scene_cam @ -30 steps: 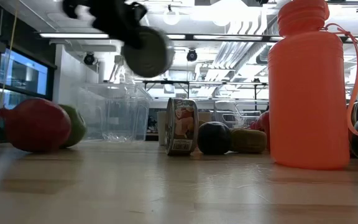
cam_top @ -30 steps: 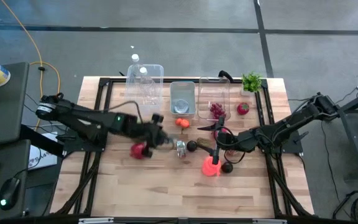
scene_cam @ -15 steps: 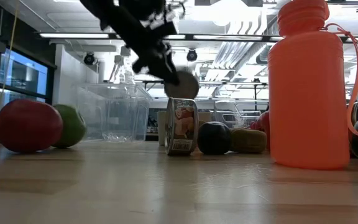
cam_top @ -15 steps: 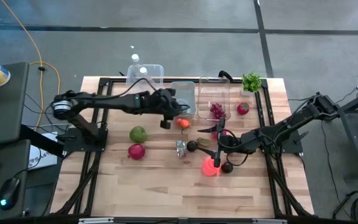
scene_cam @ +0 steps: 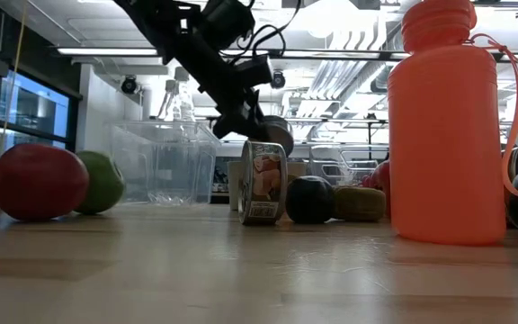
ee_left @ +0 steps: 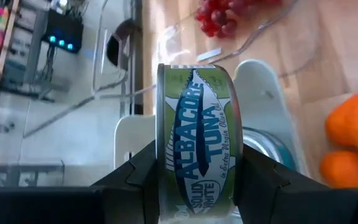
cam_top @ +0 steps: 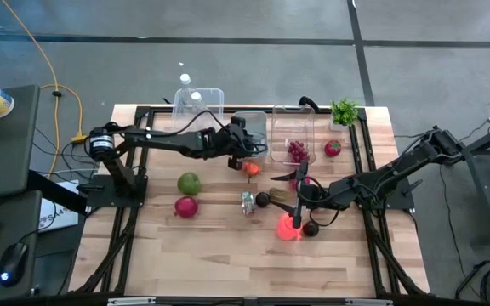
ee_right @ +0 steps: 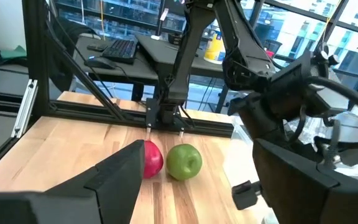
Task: Pick & Place Food Item
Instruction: Put the green blue tuna can into the grey bin, then put the bottom plum into the transparent bin
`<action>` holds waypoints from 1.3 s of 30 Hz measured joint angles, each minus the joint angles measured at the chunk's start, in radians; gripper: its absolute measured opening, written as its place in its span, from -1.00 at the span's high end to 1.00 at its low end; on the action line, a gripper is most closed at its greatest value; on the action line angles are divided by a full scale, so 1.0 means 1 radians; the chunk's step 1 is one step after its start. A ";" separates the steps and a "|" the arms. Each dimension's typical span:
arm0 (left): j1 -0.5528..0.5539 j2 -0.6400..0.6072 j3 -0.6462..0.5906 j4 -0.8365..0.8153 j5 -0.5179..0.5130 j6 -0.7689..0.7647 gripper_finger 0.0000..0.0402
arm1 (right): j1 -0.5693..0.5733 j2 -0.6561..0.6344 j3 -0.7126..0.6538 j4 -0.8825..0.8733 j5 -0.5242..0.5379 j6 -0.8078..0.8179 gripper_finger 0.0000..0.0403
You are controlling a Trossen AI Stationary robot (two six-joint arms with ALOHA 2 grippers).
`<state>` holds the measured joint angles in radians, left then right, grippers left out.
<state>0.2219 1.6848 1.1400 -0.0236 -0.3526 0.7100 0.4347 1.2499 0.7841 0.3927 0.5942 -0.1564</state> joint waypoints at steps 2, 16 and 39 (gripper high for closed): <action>0.003 0.000 0.000 0.008 -0.007 -0.020 0.20 | 0.000 0.000 0.000 0.000 0.000 0.002 -0.42; 0.014 0.000 0.000 0.000 -0.016 -0.030 0.05 | -0.001 0.000 0.000 -0.005 -0.002 0.002 -0.42; -0.043 -0.006 0.000 0.001 -0.267 -0.061 0.05 | -0.001 0.000 0.000 -0.022 -0.002 0.001 -0.42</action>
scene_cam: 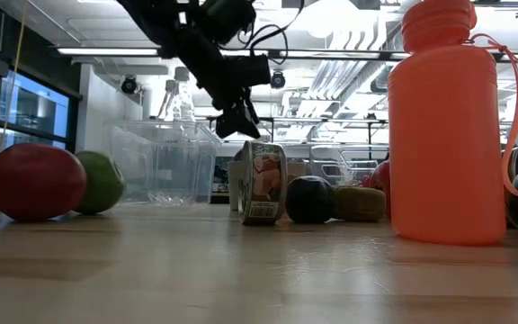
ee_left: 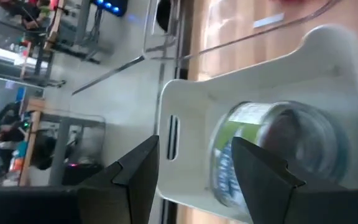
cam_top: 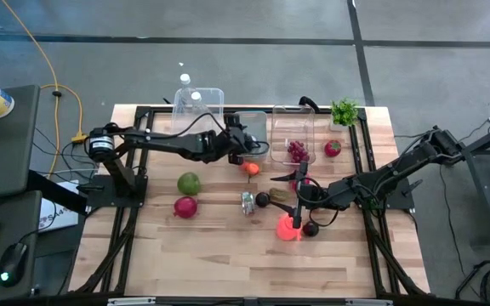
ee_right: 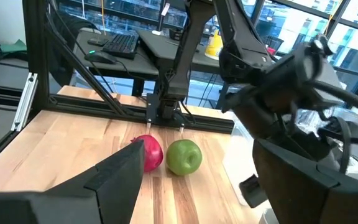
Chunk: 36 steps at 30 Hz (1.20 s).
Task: Pick & Place Food Item
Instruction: Put the bottom plum into the transparent bin
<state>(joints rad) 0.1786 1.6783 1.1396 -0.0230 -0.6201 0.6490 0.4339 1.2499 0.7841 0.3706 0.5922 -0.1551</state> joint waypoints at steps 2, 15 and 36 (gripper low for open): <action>-0.024 -0.014 0.000 -0.001 0.017 -0.036 0.05 | 0.000 0.000 0.000 0.000 0.000 0.000 -0.42; -0.255 -0.235 0.000 -0.411 0.350 -0.261 0.05 | 0.000 0.000 0.000 -0.005 -0.011 0.000 -0.42; -0.499 -0.272 0.000 -0.669 0.545 -0.658 0.05 | 0.208 -0.109 0.000 -0.326 0.336 0.134 -0.28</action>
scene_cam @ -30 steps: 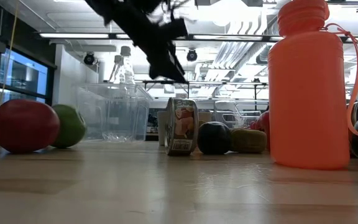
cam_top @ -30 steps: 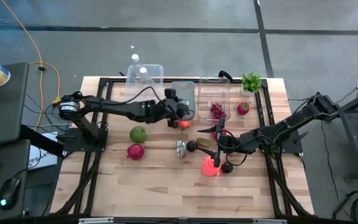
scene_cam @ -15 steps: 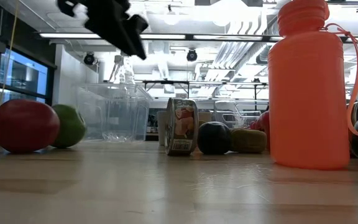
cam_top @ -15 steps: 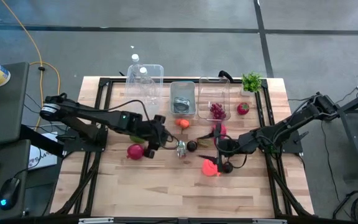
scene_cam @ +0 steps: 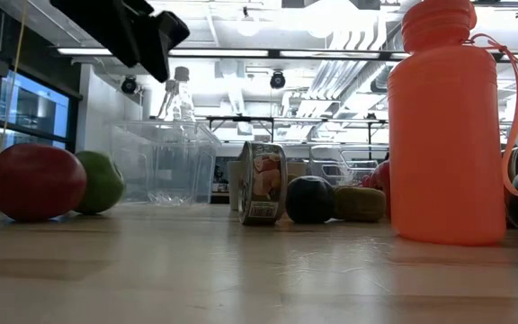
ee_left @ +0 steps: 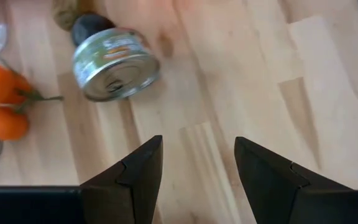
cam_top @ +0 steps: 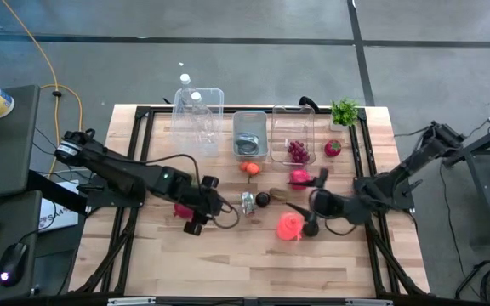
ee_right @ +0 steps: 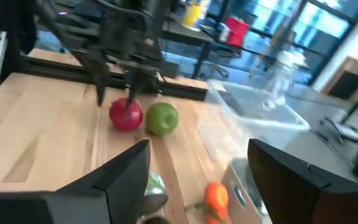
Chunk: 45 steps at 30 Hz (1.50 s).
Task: Pick & Place Food Item
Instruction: Put the bottom plum into the transparent bin
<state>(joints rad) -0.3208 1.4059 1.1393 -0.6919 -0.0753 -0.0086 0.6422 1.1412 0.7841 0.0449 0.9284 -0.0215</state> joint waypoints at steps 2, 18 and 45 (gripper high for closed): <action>-0.016 0.000 0.000 -0.002 0.000 -0.007 0.05 | 0.043 -0.011 0.000 -0.081 0.040 0.093 -0.27; -0.049 0.000 0.000 0.000 0.000 -0.038 0.05 | 0.323 -0.018 0.000 -0.370 -0.083 0.582 -0.25; -0.049 0.000 0.000 0.000 0.000 -0.075 0.05 | 0.372 0.168 0.000 -0.850 -0.405 1.481 -0.24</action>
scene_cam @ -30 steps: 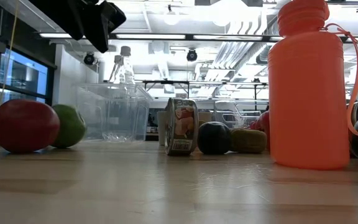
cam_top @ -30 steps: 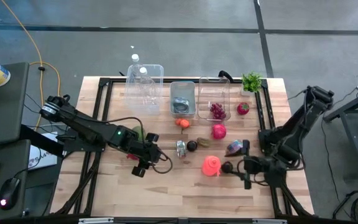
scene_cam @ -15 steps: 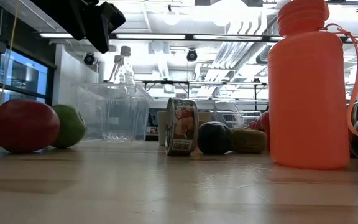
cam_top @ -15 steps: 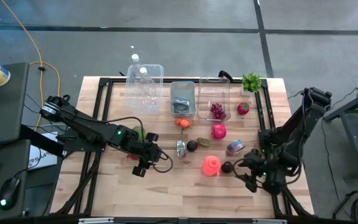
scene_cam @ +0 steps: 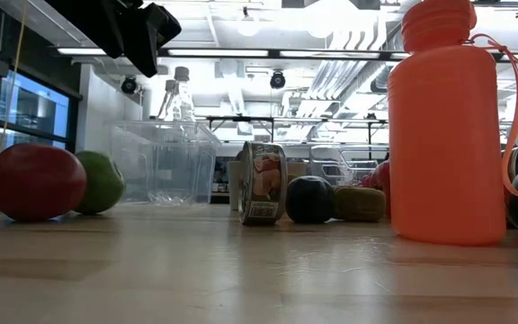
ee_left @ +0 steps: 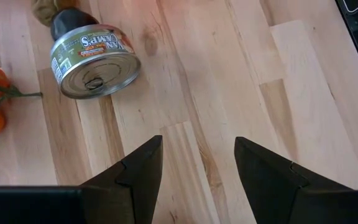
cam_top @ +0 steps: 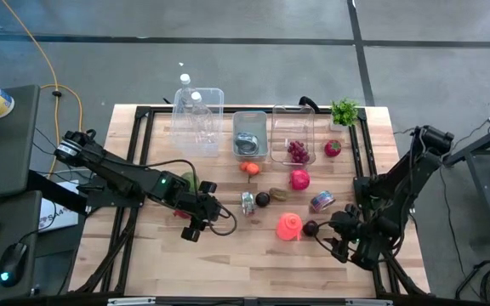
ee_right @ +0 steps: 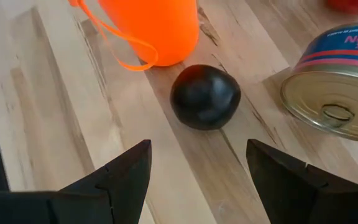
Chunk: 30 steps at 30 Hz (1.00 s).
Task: Pick & Place Food Item
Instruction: Put the bottom plum into the transparent bin
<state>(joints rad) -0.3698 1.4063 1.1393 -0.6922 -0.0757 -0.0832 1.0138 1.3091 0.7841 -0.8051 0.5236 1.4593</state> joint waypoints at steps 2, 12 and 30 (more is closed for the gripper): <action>0.000 0.000 0.000 0.000 0.000 0.000 0.05 | 0.000 0.007 0.000 0.000 -0.001 0.000 -0.24; 0.000 0.000 0.000 0.000 0.000 0.000 0.05 | -0.029 0.009 0.000 -0.020 -0.006 0.021 -0.49; 0.000 0.000 0.000 0.000 0.000 -0.001 0.05 | -0.048 0.056 0.000 0.035 0.027 0.008 -0.85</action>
<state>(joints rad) -0.3698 1.4063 1.1393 -0.6922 -0.0755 -0.0841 0.9654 1.3650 0.7845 -0.7704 0.5503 1.4676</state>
